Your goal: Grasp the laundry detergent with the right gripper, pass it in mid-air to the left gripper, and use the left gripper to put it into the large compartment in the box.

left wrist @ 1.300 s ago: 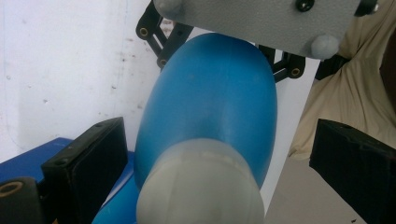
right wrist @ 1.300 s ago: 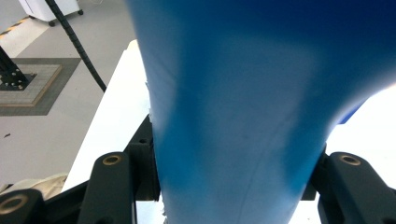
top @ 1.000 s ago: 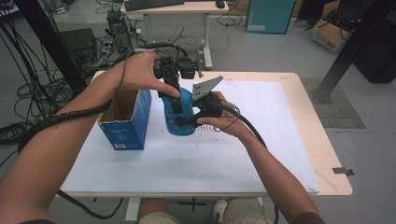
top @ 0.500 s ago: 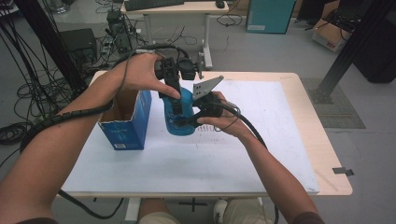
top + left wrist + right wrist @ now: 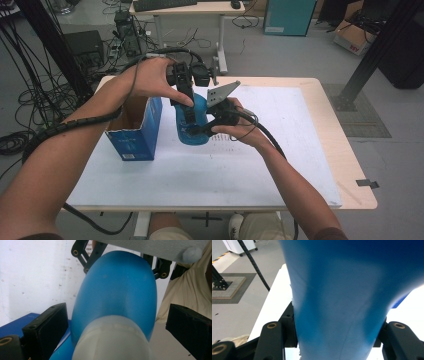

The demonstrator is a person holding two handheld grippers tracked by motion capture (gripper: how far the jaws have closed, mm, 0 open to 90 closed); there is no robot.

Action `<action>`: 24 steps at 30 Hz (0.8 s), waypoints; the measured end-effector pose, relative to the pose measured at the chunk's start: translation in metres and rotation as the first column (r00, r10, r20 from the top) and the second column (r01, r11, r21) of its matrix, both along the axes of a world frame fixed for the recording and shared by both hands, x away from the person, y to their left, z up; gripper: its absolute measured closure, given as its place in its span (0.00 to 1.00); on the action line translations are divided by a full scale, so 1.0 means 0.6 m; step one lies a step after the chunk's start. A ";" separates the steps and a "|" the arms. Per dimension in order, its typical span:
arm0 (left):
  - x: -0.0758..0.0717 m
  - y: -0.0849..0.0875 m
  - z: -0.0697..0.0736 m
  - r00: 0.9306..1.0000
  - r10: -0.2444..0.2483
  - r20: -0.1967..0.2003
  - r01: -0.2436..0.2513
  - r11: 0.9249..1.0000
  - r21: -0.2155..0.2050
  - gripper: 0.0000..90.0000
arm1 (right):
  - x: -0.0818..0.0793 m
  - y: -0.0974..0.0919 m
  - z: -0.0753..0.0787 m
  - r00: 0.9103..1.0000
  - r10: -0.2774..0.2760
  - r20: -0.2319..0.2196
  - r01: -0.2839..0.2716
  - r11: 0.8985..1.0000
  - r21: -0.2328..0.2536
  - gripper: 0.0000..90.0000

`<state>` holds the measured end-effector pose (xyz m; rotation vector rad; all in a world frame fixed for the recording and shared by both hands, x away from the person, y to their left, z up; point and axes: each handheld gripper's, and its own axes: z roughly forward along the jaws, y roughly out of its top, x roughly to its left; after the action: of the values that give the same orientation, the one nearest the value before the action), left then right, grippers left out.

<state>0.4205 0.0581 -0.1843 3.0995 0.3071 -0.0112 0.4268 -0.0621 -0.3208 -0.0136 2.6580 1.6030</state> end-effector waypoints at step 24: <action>-0.002 0.005 0.001 1.000 0.000 -0.004 0.000 1.000 -0.013 0.05 | 0.000 0.002 -0.001 1.000 0.008 -0.003 -0.008 1.000 -0.006 0.48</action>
<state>0.4193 0.0611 -0.1839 3.0871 0.3052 -0.0188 0.4265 -0.0607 -0.3213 -0.0218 2.6680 1.5981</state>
